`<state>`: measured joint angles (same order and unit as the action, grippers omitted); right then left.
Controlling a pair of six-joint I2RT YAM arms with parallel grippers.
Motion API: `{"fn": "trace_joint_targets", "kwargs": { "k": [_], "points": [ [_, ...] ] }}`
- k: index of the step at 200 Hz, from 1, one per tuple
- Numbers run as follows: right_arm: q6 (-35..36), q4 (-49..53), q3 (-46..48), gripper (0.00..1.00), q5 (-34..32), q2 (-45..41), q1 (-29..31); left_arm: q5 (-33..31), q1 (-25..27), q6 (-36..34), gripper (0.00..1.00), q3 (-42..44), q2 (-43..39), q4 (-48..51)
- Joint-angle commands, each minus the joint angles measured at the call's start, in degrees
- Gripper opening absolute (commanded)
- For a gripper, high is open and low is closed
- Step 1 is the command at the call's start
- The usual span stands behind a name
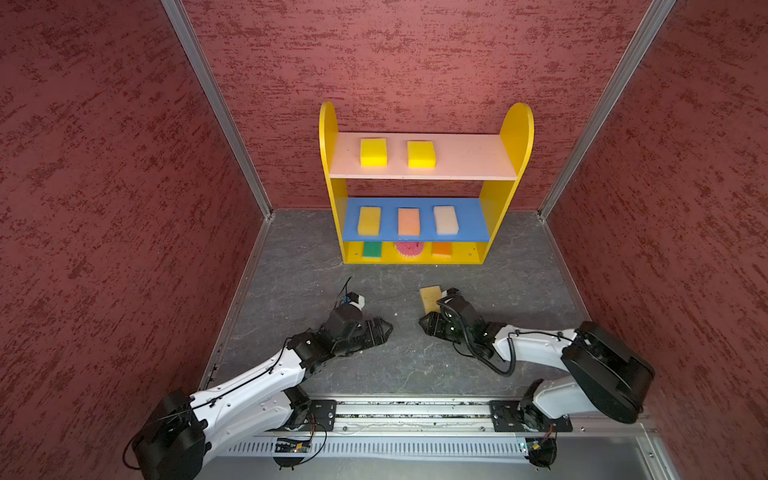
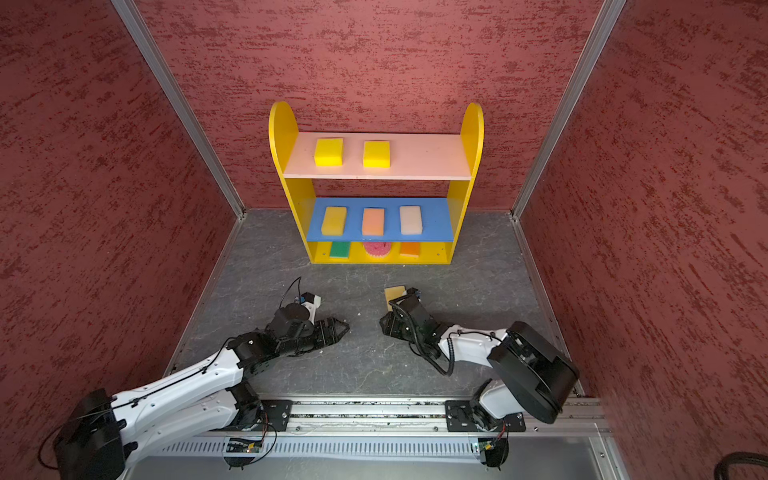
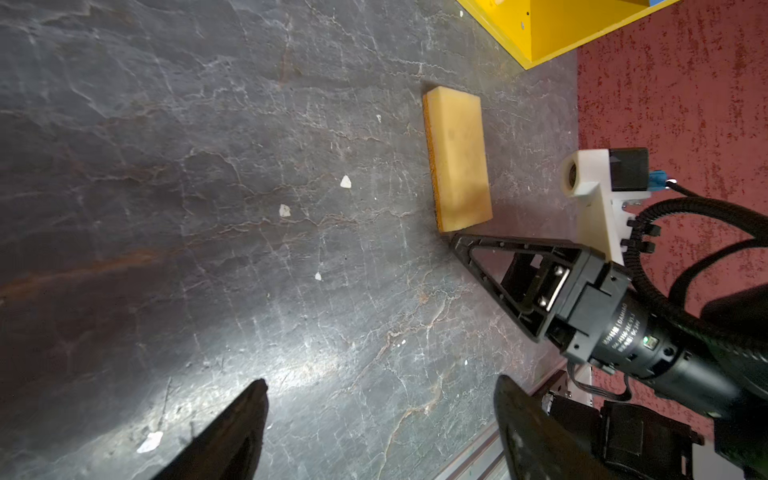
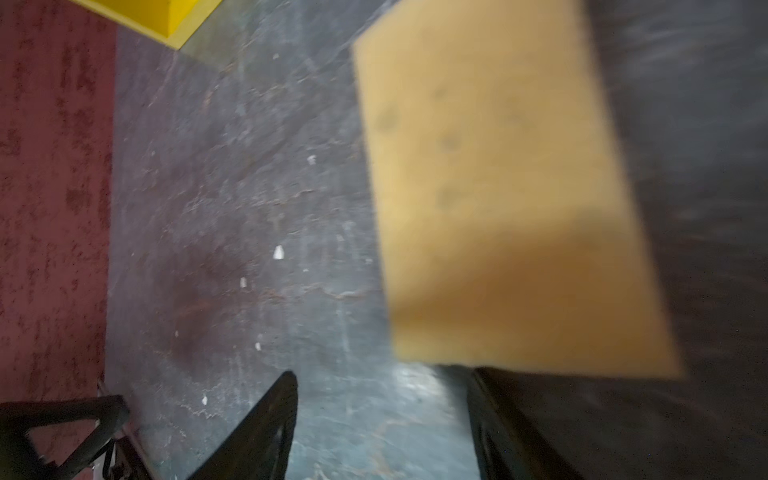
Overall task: Place and organize the cleaning sponges onto the shelf
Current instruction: 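Close the right gripper on the near end of the peach-yellow sponge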
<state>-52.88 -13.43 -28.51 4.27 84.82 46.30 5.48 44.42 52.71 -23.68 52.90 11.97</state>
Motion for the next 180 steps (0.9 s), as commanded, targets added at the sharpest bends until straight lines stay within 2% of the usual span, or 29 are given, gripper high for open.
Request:
{"fn": "trace_joint_targets", "kwargs": {
  "k": [1,33,50,77,95,120,144,162,180],
  "points": [
    [-0.51,-1.25,-1.75,0.69,-1.38,2.54,2.79,-2.81,0.27,1.32,0.85,0.43,0.01,-2.56],
    [1.35,2.05,-1.36,0.71,-6.52,-1.2,3.44,-4.02,0.31,2.83,0.85,2.66,-0.86,-3.25],
    [2.09,4.27,0.77,0.72,-11.55,-8.15,3.44,-4.31,0.25,4.27,0.85,4.79,-1.8,-4.8],
    [3.48,9.86,2.83,0.76,-20.54,-16.45,3.18,-4.99,0.12,4.92,0.79,5.8,-2.31,-5.0],
    [5.49,13.83,2.37,0.78,-22.3,-18.49,1.86,-5.37,0.16,4.84,0.78,5.17,-2.08,-4.79],
    [9.6,16.17,0.39,0.78,-21.9,-17.41,0.29,-5.78,0.48,6.31,0.78,5.82,-1.76,-6.42],
    [14.49,17.48,-3.47,0.79,-23.16,-12.65,0.1,-6.3,0.97,7.84,0.78,6.88,-1.41,-7.24],
    [17.12,19.99,-7.55,0.79,-24.26,-7.13,0.11,-6.25,1.23,8.01,0.6,7.15,-1.24,-6.79],
    [19.14,21.19,-10.68,0.79,-23.59,-2.58,0.13,-6.29,1.27,8.22,0.56,7.07,-1.06,-6.02]
  ]
}}
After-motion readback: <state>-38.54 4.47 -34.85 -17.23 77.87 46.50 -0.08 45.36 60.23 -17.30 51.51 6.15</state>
